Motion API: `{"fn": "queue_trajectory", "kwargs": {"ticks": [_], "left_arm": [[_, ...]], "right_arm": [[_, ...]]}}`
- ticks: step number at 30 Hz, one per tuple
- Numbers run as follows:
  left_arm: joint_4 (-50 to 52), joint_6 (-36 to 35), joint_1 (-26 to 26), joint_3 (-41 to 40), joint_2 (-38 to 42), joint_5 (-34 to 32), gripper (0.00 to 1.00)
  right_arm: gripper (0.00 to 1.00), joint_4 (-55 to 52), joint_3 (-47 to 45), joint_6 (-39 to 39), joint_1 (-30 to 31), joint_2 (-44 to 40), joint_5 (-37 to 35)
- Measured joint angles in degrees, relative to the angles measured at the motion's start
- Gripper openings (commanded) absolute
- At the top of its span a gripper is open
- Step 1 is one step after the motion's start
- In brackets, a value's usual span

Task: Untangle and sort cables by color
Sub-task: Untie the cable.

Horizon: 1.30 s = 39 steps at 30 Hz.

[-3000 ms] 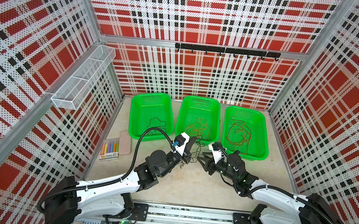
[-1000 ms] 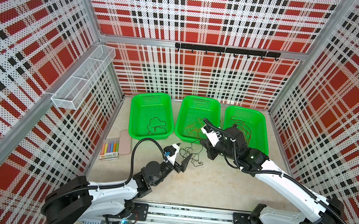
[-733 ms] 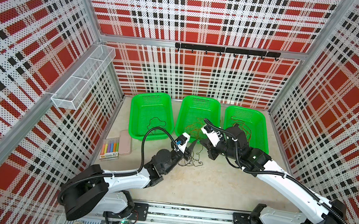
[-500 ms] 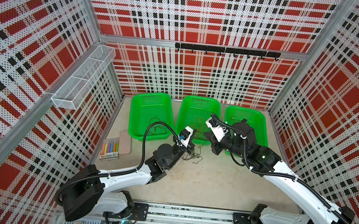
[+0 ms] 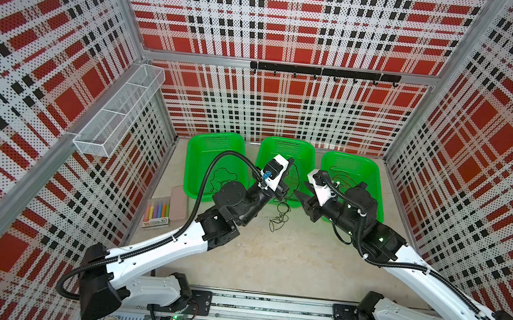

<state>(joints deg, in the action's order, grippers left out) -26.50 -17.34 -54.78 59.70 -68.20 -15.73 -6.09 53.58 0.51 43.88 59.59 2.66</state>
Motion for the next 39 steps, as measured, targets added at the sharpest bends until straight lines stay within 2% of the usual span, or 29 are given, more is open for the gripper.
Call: {"fn": "queue_trajectory", "kwargs": {"ticks": [2,4,8,11,16,22,23,24,25,27,32,36,39], "left_arm": [[0.28,0.04,0.00,0.66,-0.04,0.20,0.00],[0.72,0.07,0.00,0.87,-0.11,0.31,0.00],[2.40,-0.17,0.00,1.18,-0.15,0.28,0.00],[3.50,-0.87,0.00,2.71,-0.26,0.26,0.00],[4.52,-1.31,0.00,6.19,-0.26,0.52,0.00],[5.46,-2.27,0.46,9.20,-0.39,1.27,0.00],[5.68,-2.43,0.72,9.64,-0.55,1.49,0.00],[5.97,-2.47,1.11,10.12,-0.72,1.75,0.00],[6.16,-2.45,1.68,10.49,-0.90,1.90,0.00],[6.78,-2.40,3.10,11.19,-1.25,2.27,0.00],[7.85,-2.21,4.00,12.04,-1.73,3.58,0.00],[8.44,-2.23,2.67,12.04,-2.08,4.31,0.00],[8.98,-2.23,2.21,12.04,-2.29,4.63,0.00]], "right_arm": [[0.58,4.02,-3.30,-2.27,0.00,1.29,2.80],[0.56,8.26,-6.34,-4.79,0.00,2.86,5.03],[0.45,14.97,-11.82,-8.76,0.04,4.22,6.91],[0.43,18.69,-14.97,-10.64,0.04,4.17,6.80],[0.20,24.52,-21.05,-12.28,0.04,4.85,7.04],[0.17,31.74,-27.45,-15.02,0.04,10.91,7.74],[0.19,32.33,-27.96,-15.32,0.04,11.58,7.67],[0.30,32.85,-28.28,-15.69,0.04,11.96,7.58],[0.44,33.29,-28.48,-15.87,0.04,11.98,7.50],[0.55,35.26,-29.09,-16.26,0.04,11.54,7.10],[0.68,40.52,-32.68,-15.58,0.04,6.69,6.36],[0.74,43.19,-32.85,-14.60,0.09,5.51,6.58],[0.74,44.48,-31.87,-14.40,0.09,7.39,6.91]]}}
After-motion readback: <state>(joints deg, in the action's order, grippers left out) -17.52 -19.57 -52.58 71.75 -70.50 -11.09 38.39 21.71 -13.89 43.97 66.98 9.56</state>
